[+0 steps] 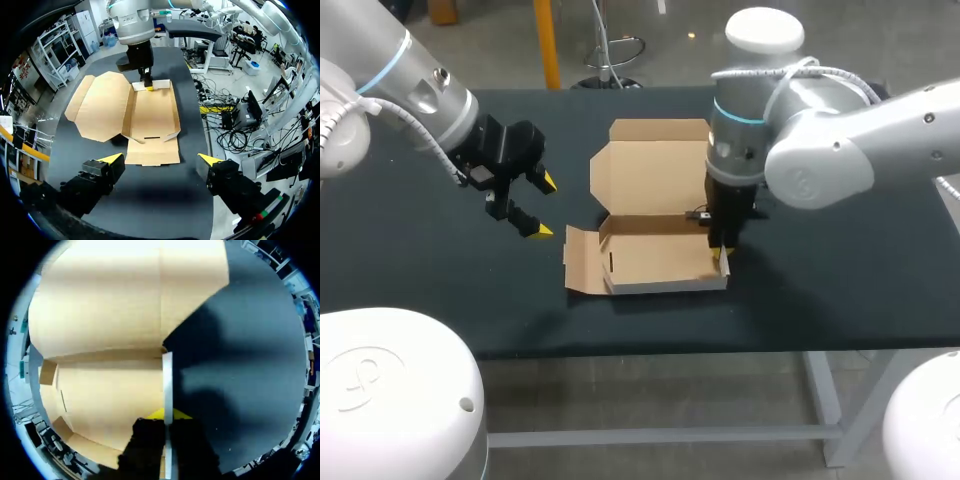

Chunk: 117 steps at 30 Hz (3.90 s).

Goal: Assemble the packaging by folding the flat box into shape, placing the metal phone stand inside, and closing the box properly

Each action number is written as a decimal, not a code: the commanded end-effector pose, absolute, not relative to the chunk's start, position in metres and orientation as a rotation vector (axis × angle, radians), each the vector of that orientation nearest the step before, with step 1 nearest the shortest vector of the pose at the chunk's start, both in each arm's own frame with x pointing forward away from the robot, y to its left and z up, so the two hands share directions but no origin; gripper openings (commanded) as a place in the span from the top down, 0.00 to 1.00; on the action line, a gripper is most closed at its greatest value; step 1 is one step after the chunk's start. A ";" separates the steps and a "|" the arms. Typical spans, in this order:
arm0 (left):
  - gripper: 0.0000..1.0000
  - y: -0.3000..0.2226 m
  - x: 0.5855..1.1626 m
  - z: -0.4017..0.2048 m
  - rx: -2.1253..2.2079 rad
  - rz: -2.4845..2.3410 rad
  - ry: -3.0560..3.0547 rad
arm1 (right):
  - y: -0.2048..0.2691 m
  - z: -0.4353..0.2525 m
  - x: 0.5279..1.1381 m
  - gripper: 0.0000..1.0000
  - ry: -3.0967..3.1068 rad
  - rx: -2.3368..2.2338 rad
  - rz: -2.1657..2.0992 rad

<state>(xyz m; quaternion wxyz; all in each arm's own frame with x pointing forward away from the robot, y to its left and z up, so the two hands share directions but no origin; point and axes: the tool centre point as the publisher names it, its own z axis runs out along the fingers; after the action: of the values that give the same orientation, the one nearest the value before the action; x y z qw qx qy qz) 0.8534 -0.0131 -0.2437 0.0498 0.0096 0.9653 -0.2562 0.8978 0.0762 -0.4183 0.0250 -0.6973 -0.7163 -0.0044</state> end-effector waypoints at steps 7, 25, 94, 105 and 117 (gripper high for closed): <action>0.00 -0.013 0.853 -0.243 0.028 -0.775 2.940 | 0.080 -0.421 0.903 1.00 -2.206 -2.155 0.045; 0.00 -0.013 0.853 -0.243 0.028 -0.775 2.940 | 0.080 -0.421 0.902 1.00 -2.198 -2.165 0.021; 0.15 -0.023 0.879 -0.355 -2.256 -1.089 2.561 | 0.080 -0.421 0.902 1.00 -2.198 -2.165 0.021; 0.21 -0.024 0.889 -0.377 -2.259 -1.080 2.578 | 0.080 -0.421 0.902 1.00 -2.198 -2.165 0.021; 0.53 -0.040 0.891 -0.395 -2.283 -1.061 2.628 | 0.080 -0.421 0.902 1.00 -2.198 -2.165 0.021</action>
<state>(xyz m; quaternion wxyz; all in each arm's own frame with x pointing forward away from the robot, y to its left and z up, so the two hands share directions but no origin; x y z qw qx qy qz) 0.8849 -0.0342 -0.3917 -0.2440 -0.6080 0.6982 -0.2887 0.9017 0.0795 -0.4218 0.0281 -0.7015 -0.7121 0.0059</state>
